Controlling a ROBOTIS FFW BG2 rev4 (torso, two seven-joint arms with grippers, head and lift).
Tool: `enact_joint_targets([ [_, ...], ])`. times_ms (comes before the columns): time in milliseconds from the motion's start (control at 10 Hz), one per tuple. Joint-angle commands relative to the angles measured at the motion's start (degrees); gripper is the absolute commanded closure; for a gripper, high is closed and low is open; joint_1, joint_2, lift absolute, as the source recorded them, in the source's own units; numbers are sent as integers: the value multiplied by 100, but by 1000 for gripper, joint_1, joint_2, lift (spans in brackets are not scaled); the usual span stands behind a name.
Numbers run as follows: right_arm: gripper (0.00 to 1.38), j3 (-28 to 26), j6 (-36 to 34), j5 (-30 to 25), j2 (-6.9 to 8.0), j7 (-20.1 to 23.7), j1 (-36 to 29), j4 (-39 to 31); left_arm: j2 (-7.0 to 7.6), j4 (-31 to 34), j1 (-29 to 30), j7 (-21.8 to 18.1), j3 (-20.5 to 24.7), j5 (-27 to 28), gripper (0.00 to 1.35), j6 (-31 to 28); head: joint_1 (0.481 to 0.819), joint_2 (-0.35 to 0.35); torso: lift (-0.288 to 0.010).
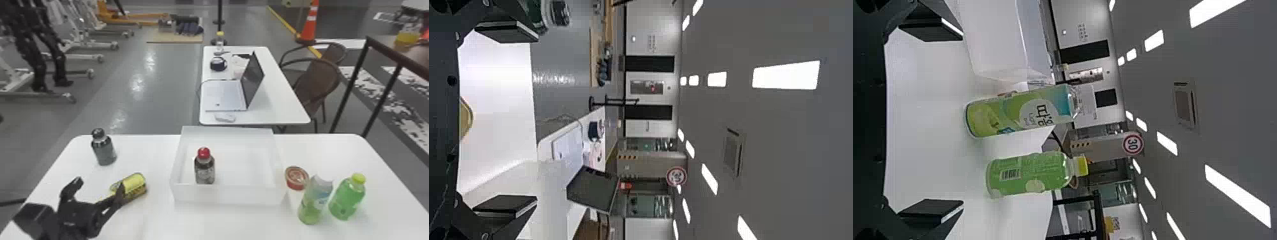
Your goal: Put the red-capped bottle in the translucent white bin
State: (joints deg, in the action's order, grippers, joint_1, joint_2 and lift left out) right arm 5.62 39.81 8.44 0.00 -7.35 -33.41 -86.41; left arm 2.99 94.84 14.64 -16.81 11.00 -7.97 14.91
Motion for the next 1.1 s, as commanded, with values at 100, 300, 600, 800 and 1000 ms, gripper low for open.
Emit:
enact_joint_targets([
  [100, 108, 0, 0, 0, 5, -56, -87, -60, -314, 166, 962, 345, 254, -47, 153, 566, 549, 0, -100],
  [300, 110, 0, 0, -18, 5, -65, -210, -174, -314, 166, 1384, 442, 218, 58, 153, 575, 549, 0, -100],
  [600, 108, 44, -220, -97, -88, -73, -377, -464, -314, 140, 1410, 469, 166, 67, 153, 522, 549, 0, -100],
  [800, 108, 44, -229, -88, -44, -73, -386, -464, -314, 131, 1428, 477, 113, 85, 153, 513, 549, 0, -100],
  [1000, 108, 44, -255, -62, -44, -73, -386, -464, -314, 61, 1489, 504, 166, 32, 153, 584, 549, 0, -100],
])
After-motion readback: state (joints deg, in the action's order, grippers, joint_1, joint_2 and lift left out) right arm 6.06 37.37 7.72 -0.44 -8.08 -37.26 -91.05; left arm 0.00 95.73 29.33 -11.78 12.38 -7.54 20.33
